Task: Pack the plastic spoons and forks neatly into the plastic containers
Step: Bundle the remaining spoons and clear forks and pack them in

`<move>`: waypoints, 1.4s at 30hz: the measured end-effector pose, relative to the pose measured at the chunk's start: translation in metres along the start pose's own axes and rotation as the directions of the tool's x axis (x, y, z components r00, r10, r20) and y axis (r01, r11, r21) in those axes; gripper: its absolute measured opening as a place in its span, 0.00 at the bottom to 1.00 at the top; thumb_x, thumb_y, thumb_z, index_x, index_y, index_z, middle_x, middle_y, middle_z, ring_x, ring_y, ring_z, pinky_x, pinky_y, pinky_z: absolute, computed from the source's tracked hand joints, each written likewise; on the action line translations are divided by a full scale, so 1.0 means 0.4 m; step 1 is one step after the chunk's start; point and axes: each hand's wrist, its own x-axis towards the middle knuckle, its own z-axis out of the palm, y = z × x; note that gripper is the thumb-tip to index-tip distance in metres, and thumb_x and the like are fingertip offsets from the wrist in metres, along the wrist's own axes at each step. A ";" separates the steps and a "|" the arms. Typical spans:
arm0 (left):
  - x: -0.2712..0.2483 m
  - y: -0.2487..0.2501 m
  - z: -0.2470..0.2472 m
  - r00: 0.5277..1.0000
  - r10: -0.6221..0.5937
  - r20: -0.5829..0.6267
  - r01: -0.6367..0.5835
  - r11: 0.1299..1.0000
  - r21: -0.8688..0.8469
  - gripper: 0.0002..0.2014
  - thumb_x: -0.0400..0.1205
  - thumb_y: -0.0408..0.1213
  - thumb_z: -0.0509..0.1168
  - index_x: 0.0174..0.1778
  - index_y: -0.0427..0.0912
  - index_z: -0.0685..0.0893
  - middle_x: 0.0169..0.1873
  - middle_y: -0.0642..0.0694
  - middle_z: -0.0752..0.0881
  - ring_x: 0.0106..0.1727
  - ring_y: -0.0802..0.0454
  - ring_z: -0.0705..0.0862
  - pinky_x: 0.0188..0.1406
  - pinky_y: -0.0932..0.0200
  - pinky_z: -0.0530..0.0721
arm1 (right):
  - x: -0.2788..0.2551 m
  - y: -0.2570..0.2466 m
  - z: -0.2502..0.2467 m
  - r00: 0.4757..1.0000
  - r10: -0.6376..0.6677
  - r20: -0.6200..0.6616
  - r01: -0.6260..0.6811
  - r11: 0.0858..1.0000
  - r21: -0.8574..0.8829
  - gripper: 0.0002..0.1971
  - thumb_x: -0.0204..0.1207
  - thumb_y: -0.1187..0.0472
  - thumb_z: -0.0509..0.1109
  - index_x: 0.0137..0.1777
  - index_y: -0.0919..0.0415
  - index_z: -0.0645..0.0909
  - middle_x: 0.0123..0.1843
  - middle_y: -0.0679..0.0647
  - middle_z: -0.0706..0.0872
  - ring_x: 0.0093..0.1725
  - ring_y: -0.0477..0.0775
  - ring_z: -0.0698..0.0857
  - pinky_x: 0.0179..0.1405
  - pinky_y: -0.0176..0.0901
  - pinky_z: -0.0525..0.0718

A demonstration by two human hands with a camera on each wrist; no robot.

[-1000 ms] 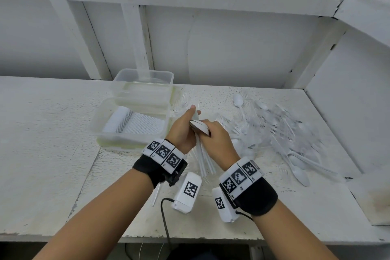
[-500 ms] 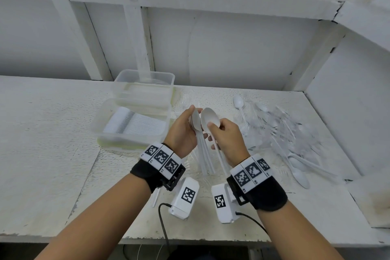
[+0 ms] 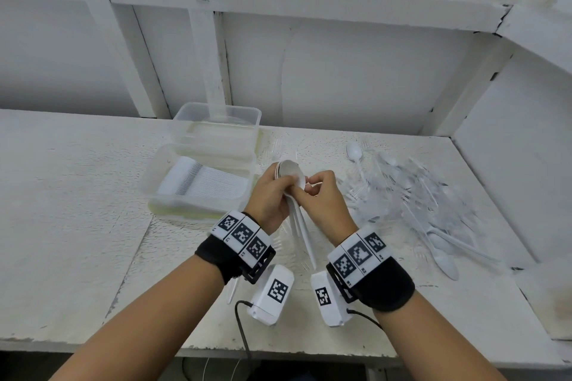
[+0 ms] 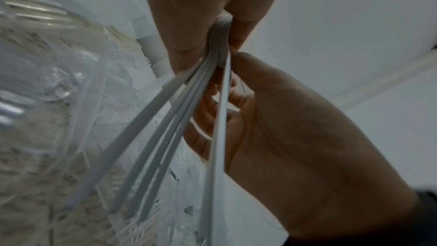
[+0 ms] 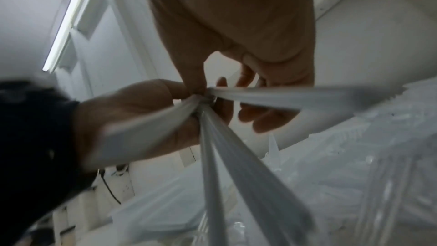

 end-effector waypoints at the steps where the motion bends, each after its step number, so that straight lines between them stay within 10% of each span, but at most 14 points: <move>1: 0.003 0.005 -0.003 1.000 0.005 -0.019 -0.005 1.000 -0.002 0.12 0.82 0.21 0.51 0.54 0.39 0.75 0.37 0.38 0.81 0.31 0.51 0.85 0.38 0.56 0.84 | -0.004 -0.002 -0.001 1.000 -0.006 0.023 0.006 0.999 -0.037 0.18 0.76 0.50 0.70 0.55 0.57 0.66 0.42 0.48 0.77 0.39 0.42 0.78 0.30 0.24 0.74; 10: 0.039 0.053 -0.021 0.980 -0.083 -0.179 0.028 0.957 -0.288 0.10 0.83 0.26 0.48 0.50 0.42 0.72 0.37 0.42 0.77 0.34 0.52 0.75 0.36 0.59 0.73 | -0.038 0.003 0.009 0.944 -0.177 0.278 0.281 0.875 -0.394 0.17 0.85 0.54 0.56 0.71 0.57 0.69 0.48 0.58 0.85 0.47 0.57 0.84 0.48 0.50 0.81; 14: 0.050 0.062 -0.025 0.980 -0.104 -0.167 0.047 0.948 -0.313 0.07 0.84 0.31 0.50 0.55 0.39 0.71 0.35 0.45 0.77 0.34 0.53 0.77 0.39 0.58 0.75 | -0.034 0.012 0.016 0.925 -0.159 0.346 0.297 0.869 -0.395 0.14 0.87 0.58 0.51 0.66 0.63 0.70 0.35 0.51 0.77 0.32 0.48 0.76 0.31 0.40 0.74; 20: 0.039 0.050 -0.036 0.990 -0.139 0.005 0.139 0.990 0.002 0.20 0.85 0.46 0.57 0.68 0.38 0.72 0.54 0.44 0.84 0.51 0.53 0.84 0.47 0.53 0.83 | -0.012 0.012 -0.002 0.956 -0.113 0.269 0.193 0.937 -0.291 0.13 0.87 0.56 0.49 0.59 0.60 0.73 0.34 0.46 0.74 0.31 0.43 0.72 0.28 0.35 0.67; 24: 0.012 0.038 -0.031 0.988 -0.153 -0.001 0.145 0.937 0.318 0.06 0.84 0.40 0.59 0.45 0.45 0.80 0.44 0.48 0.86 0.45 0.55 0.84 0.47 0.55 0.78 | 0.015 0.023 -0.007 0.973 -0.060 0.224 0.089 0.989 -0.120 0.12 0.86 0.56 0.52 0.46 0.55 0.74 0.34 0.46 0.74 0.32 0.44 0.73 0.31 0.36 0.68; 32: 0.000 0.051 -0.015 0.995 0.043 -0.095 0.017 0.833 0.553 0.09 0.85 0.35 0.60 0.40 0.37 0.80 0.35 0.45 0.82 0.40 0.51 0.82 0.48 0.51 0.82 | 0.001 -0.009 0.015 0.915 -0.034 0.403 0.169 0.937 -0.306 0.15 0.86 0.54 0.53 0.53 0.60 0.79 0.34 0.50 0.79 0.32 0.46 0.78 0.33 0.38 0.77; 35: 0.000 0.089 -0.025 0.986 0.165 -0.022 -0.089 0.640 0.763 0.08 0.86 0.35 0.56 0.52 0.35 0.78 0.38 0.47 0.80 0.39 0.53 0.82 0.42 0.56 0.77 | -0.002 -0.031 -0.013 0.876 -0.047 0.480 0.315 0.809 -0.496 0.18 0.83 0.53 0.58 0.50 0.66 0.84 0.39 0.57 0.86 0.39 0.56 0.84 0.41 0.48 0.82; 38: 0.000 0.139 -0.051 0.976 0.177 0.128 -0.168 0.233 0.958 0.12 0.85 0.34 0.56 0.61 0.35 0.77 0.50 0.42 0.82 0.51 0.45 0.80 0.49 0.54 0.74 | 0.012 -0.057 -0.041 0.884 -0.310 0.351 0.455 0.742 -0.492 0.15 0.82 0.56 0.60 0.48 0.66 0.83 0.41 0.55 0.87 0.40 0.55 0.83 0.46 0.52 0.82; 42: 0.005 0.173 -0.087 0.973 0.053 0.223 -0.219 -0.063 0.974 0.16 0.82 0.30 0.57 0.67 0.37 0.77 0.58 0.39 0.84 0.59 0.42 0.80 0.54 0.57 0.74 | 0.047 -0.077 -0.047 0.666 -0.717 0.205 0.673 0.460 -0.579 0.15 0.76 0.57 0.60 0.55 0.61 0.85 0.47 0.55 0.84 0.46 0.58 0.82 0.41 0.49 0.79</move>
